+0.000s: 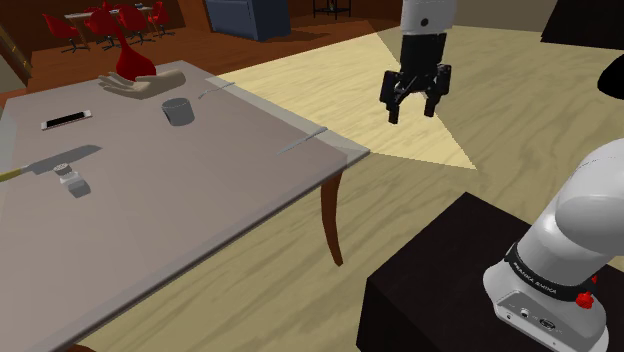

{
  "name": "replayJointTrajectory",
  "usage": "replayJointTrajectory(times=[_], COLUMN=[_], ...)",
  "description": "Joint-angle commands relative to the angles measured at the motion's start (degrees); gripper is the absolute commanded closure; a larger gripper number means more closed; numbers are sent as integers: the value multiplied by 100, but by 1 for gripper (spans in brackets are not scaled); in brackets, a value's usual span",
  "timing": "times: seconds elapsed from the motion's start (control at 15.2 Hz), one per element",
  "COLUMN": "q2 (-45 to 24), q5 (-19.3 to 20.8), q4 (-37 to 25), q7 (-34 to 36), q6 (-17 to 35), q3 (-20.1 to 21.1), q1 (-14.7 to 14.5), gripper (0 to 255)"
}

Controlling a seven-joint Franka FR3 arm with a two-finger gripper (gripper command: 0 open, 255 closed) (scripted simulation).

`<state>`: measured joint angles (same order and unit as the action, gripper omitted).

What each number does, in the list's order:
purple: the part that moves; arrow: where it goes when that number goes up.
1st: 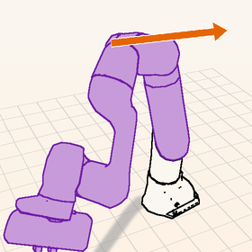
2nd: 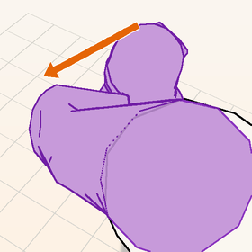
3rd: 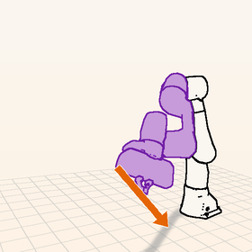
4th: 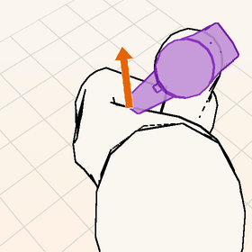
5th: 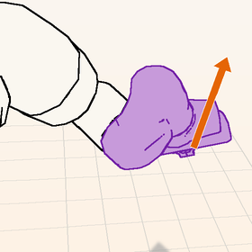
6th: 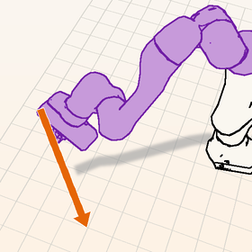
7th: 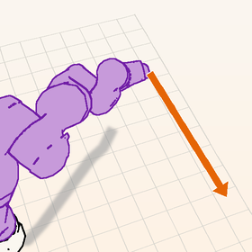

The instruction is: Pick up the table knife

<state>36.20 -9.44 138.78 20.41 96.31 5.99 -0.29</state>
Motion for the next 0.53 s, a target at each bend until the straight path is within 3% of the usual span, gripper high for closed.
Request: replayJointTrajectory(times=[0.0, 0.46], q2=[-293, -1638], q5=[-125, -197], q4=[-90, -730], q7=[551, 2408], q6=[301, 1304], q3=[237, 981], q1=[54, 295], gripper=[0, 0])
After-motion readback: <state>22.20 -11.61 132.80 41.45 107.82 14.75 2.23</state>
